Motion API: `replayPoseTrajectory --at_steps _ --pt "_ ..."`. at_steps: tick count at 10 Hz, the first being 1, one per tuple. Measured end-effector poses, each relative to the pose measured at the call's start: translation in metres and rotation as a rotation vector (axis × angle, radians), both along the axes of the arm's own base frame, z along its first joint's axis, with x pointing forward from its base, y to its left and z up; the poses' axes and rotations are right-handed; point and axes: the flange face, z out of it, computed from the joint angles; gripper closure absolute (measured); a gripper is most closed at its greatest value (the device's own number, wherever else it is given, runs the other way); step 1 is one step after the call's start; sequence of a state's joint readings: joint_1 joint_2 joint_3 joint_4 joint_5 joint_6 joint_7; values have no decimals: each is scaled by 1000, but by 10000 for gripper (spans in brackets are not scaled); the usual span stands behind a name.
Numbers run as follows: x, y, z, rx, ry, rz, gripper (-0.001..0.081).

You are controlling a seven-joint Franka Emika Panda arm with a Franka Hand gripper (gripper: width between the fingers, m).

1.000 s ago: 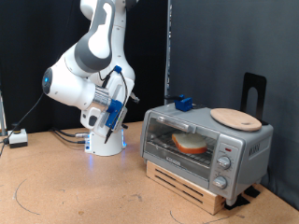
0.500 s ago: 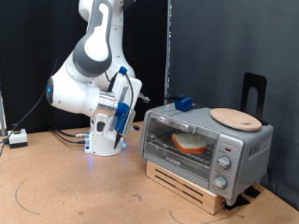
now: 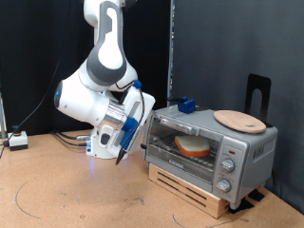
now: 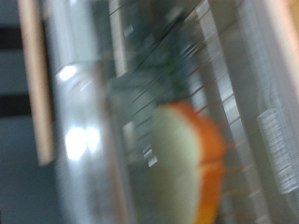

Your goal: Make a piece of toast with the oven

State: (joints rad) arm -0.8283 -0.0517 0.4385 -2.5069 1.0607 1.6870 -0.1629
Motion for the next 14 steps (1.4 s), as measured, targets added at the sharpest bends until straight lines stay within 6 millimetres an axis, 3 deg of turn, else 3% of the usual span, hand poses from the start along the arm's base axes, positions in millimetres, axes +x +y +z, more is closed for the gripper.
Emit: replayPoseTrajectory --at_steps 6,8,10,12,14 --pt "61 7 -18 48 123 143 -3" --pt "58 10 -15 103 93 206 -3" --pt "77 12 -21 116 27 263 -3" --pt "102 12 -37 32 -53 230 -3" --pt "132 15 -47 -6 -125 41 -3"
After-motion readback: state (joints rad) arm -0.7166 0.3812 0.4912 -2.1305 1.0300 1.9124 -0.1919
